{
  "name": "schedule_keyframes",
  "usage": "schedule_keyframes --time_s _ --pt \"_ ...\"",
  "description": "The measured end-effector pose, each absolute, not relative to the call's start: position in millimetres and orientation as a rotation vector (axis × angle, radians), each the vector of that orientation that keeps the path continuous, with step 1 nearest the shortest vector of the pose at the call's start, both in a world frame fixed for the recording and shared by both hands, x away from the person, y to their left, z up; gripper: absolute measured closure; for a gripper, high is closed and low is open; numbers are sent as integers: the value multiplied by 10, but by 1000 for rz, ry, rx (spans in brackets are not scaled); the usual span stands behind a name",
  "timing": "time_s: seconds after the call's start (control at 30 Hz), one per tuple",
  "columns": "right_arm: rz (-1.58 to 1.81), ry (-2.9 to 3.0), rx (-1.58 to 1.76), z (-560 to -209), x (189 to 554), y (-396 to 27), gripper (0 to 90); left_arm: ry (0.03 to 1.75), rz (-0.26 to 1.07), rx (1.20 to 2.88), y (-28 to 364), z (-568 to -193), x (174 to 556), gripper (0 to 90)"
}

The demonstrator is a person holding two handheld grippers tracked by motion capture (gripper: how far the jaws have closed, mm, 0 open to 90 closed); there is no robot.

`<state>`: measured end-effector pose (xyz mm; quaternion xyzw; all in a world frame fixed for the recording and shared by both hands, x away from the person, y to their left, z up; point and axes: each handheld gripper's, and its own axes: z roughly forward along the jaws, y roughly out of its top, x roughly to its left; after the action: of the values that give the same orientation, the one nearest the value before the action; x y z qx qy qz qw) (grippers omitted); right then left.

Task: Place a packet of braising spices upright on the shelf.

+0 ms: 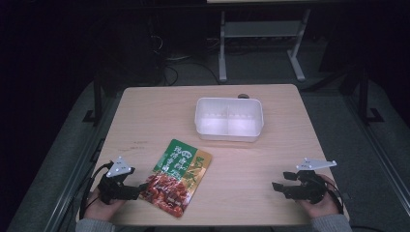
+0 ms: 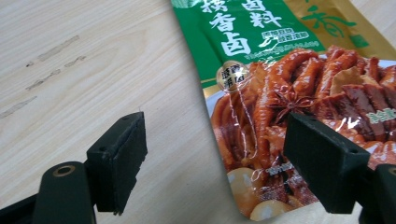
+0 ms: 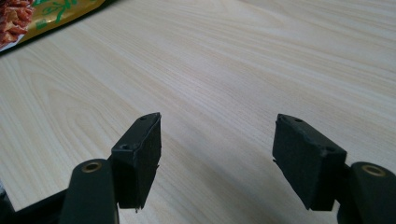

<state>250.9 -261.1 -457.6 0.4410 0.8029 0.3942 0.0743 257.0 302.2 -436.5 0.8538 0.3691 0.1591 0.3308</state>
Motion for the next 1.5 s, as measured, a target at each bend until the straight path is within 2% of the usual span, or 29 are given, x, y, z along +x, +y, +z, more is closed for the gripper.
schedule_keyframes --time_s 0.33,0.47,0.73,0.93,1.13,1.2,1.23,1.5 --pt "1191 2410 1308 -4569 2509 -2597 322 933 376 2227 2949 -4353 2553 239" --pt "1188 2413 1301 -4567 2506 -2579 322 916 353 2216 2939 -4343 2550 305" --pt "1188 2418 1293 -4572 2512 -2557 322 890 326 2217 2892 -4336 2576 379" --pt "1188 2421 1284 -4567 2512 -2539 322 869 317 2219 2879 -4321 2582 474" --pt "1183 2428 1267 -4545 2511 -2486 327 860 285 2233 2861 -4329 2598 650" --pt "1174 2434 1252 -4531 2514 -2467 332 859 281 2238 2856 -4332 2599 670" --pt "1181 2439 1241 -4492 2529 -2419 345 857 274 2244 2851 -4335 2601 723" --pt "1176 2510 1182 -4349 2635 -2150 381 833 237 2300 2777 -4367 2604 824"
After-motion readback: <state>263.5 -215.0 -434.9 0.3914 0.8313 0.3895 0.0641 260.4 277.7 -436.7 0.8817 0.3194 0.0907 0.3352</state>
